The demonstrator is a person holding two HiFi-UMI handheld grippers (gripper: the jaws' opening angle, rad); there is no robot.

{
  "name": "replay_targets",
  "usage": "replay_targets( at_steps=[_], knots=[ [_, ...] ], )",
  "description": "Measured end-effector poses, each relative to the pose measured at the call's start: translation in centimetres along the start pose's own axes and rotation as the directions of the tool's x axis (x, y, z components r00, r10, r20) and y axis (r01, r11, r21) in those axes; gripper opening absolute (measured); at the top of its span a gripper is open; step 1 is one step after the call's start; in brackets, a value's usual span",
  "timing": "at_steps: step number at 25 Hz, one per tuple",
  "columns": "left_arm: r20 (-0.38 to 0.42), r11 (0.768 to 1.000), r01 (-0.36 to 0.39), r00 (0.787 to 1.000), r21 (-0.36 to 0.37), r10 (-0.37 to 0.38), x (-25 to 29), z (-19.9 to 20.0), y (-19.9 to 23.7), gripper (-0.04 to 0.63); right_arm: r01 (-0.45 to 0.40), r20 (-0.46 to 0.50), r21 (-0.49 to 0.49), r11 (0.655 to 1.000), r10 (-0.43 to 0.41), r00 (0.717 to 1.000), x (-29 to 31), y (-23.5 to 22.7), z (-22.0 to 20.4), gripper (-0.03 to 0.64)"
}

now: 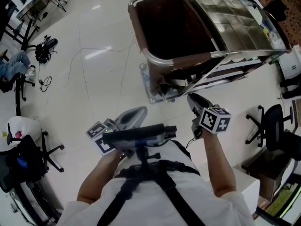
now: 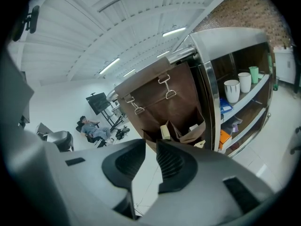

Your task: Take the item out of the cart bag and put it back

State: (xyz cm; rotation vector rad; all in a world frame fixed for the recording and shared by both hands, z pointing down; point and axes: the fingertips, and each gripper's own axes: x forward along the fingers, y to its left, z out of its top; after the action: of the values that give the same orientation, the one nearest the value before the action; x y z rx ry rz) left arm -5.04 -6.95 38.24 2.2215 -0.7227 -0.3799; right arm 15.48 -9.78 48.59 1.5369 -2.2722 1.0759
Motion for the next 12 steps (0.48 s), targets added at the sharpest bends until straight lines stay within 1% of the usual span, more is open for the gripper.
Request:
replay_targets(
  at_steps=[8,12],
  knots=[
    [-0.010,1.000,0.001,1.000,0.021,0.000,0.5,0.2,-0.1,0.000,0.010,-0.005,-0.051,0.999,-0.010,1.000,0.8,-0.9,1.4,0.077],
    [-0.008,1.000,-0.004,1.000,0.017,0.005,0.5,0.2,0.0,0.000,0.048,-0.027,-0.107,0.993,-0.051,0.998,1.9,-2.0,1.7,0.077]
  ],
)
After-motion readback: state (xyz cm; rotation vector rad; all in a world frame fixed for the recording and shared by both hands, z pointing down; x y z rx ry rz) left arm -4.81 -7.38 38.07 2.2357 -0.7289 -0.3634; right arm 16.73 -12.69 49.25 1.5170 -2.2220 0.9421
